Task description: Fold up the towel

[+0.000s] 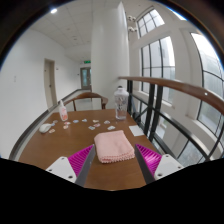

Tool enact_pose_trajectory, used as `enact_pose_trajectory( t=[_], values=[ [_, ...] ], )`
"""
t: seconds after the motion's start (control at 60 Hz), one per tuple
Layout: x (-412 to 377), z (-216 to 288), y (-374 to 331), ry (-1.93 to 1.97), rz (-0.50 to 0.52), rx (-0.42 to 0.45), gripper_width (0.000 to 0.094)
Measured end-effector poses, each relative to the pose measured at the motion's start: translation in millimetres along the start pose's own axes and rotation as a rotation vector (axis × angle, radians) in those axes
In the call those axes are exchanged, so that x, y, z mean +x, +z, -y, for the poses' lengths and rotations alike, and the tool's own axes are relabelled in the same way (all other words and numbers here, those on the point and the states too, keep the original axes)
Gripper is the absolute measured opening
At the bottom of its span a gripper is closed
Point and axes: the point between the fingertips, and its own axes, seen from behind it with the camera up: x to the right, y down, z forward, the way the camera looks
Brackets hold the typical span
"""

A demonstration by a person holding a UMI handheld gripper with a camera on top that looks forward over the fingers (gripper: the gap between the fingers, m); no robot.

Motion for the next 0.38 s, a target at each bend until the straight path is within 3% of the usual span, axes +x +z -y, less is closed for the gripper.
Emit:
enact_pose_trajectory(
  t=[0.25, 0.383],
  values=[
    [-45.5, -8.7, -77.9, -0.089, 0.056, 0.060, 0.0834],
    [-38.2, -23.6, -82.9, -0.121, 0.009, 0.054, 0.0830]
  ],
)
